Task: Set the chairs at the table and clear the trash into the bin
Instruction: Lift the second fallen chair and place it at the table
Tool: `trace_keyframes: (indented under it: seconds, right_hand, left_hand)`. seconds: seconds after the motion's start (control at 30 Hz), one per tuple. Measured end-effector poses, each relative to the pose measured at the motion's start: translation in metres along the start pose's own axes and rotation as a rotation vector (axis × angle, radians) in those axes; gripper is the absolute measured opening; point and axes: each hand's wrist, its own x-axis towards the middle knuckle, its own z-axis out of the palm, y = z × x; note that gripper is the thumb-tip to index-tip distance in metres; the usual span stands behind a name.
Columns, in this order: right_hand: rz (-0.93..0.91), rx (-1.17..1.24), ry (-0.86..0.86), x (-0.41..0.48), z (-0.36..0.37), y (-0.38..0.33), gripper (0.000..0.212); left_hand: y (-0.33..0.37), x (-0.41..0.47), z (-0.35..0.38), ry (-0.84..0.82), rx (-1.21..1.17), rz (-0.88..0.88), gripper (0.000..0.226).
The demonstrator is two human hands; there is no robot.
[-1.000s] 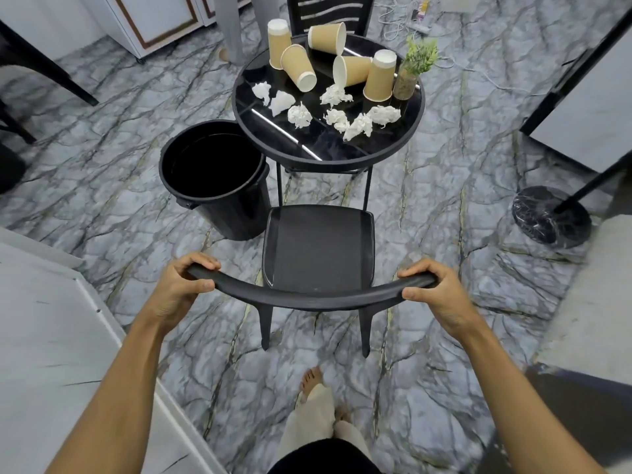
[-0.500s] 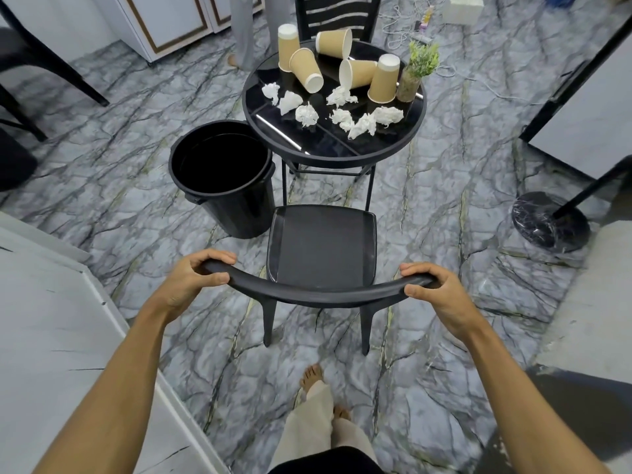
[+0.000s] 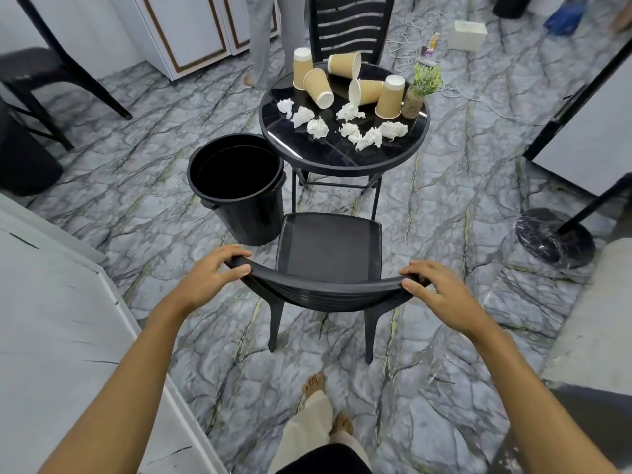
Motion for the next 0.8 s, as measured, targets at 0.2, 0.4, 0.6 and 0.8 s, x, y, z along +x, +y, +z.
trace_keyframes:
  seconds: [0.2, 0.4, 0.6, 0.8]
  right_hand:
    - [-0.046, -0.272, 0.023, 0.007, 0.014, -0.024, 0.049]
    - [-0.06, -0.321, -0.043, 0.037, 0.031, -0.075, 0.05]
    - [-0.07, -0.387, -0.113, 0.093, 0.072, -0.125, 0.047]
    - [-0.022, -0.435, -0.088, 0.153, 0.122, -0.177, 0.055]
  left_hand:
    - [0.013, -0.007, -0.005, -0.028, 0.293, 0.017, 0.051]
    - [0.005, 0.003, -0.02, -0.025, 0.458, 0.082, 0.062]
    - [-0.02, 0.026, -0.062, -0.006, 0.535, 0.105, 0.051]
    - [-0.054, 0.063, -0.123, -0.063, 0.601, 0.093, 0.053]
